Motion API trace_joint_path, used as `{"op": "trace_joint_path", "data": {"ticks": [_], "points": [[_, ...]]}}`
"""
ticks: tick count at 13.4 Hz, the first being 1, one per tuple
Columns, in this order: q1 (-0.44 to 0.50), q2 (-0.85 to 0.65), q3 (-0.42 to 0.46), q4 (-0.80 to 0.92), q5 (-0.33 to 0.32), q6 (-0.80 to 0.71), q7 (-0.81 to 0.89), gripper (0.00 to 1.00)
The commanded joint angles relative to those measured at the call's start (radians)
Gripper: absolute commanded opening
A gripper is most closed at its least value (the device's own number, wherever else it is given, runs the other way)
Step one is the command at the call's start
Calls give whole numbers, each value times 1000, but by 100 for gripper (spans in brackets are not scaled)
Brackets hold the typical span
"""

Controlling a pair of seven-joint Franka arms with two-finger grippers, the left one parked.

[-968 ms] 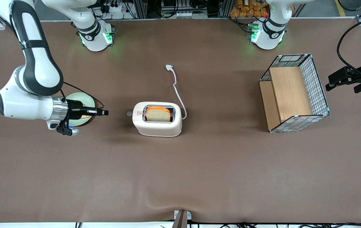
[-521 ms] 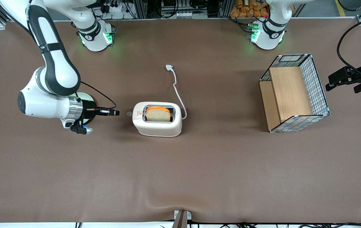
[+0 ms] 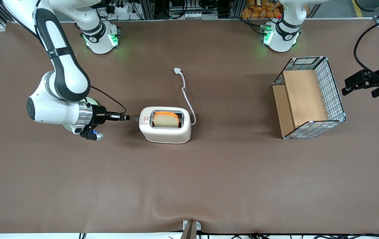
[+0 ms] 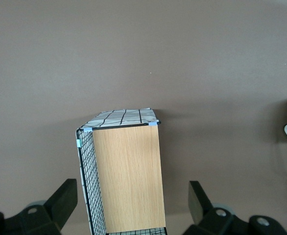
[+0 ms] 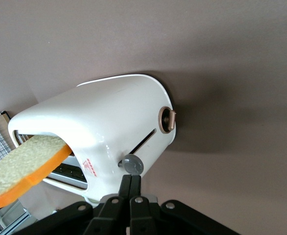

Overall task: Press toaster button with right arm
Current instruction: 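Move the right gripper onto the toaster's lever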

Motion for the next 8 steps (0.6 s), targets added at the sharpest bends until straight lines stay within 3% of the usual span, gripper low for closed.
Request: {"op": "trace_joint_path", "data": {"ticks": [1,8], "points": [[35,1,-6,-23,34,54,-16,0],[75,31,-6,-23,62,108,-16,0]]}}
